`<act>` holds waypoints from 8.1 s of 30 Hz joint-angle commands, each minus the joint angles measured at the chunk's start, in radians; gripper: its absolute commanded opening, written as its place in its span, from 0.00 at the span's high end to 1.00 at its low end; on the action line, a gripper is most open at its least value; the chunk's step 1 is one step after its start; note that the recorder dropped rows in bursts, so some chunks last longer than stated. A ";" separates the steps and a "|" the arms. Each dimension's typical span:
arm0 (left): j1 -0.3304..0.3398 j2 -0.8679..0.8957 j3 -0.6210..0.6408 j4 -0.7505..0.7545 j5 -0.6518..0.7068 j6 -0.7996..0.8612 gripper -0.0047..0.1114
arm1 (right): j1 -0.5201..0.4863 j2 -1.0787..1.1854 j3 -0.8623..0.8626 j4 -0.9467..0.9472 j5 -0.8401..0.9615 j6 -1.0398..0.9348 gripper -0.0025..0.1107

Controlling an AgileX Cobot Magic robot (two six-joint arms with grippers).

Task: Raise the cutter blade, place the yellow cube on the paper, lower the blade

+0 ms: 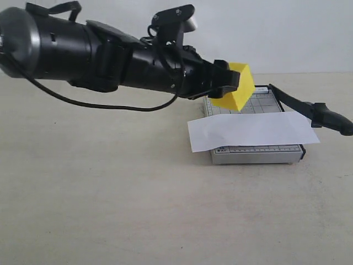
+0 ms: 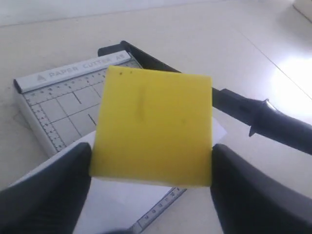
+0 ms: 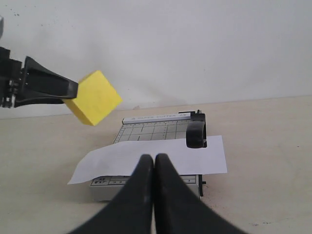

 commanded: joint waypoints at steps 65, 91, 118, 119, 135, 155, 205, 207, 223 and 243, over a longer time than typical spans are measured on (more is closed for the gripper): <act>-0.047 0.213 -0.157 0.182 -0.024 0.447 0.41 | 0.002 -0.003 -0.001 -0.007 -0.006 -0.001 0.98; -0.047 0.126 -0.157 0.099 -0.036 0.447 0.21 | 0.002 -0.003 -0.001 -0.007 -0.006 -0.001 0.98; -0.043 -0.165 -0.155 0.914 0.517 -0.409 0.92 | 0.002 -0.003 -0.001 -0.007 -0.006 -0.001 0.98; -0.043 -0.175 -0.155 0.897 0.523 -0.411 0.92 | 0.002 -0.003 -0.001 -0.007 -0.006 -0.001 0.98; -0.043 -0.637 0.335 0.601 0.203 -0.298 0.92 | 0.002 -0.003 -0.001 -0.007 -0.006 -0.001 0.98; -0.043 -1.145 0.913 0.121 0.090 0.000 0.92 | 0.002 -0.003 -0.001 -0.007 -0.006 -0.001 0.98; 0.095 -1.916 1.332 -0.028 0.039 0.060 0.92 | 0.002 -0.003 -0.001 -0.007 -0.006 -0.001 0.98; 0.095 -1.916 1.332 -0.028 0.039 0.100 0.92 | 0.002 -0.003 -0.001 -0.007 -0.006 -0.001 0.98; 0.095 -1.916 1.321 0.436 0.064 -0.486 0.92 | 0.002 -0.003 -0.001 -0.007 -0.006 -0.001 0.98; -0.070 -1.916 1.332 1.264 -0.203 -1.260 0.92 | 0.002 -0.003 -0.001 -0.007 -0.006 -0.001 0.98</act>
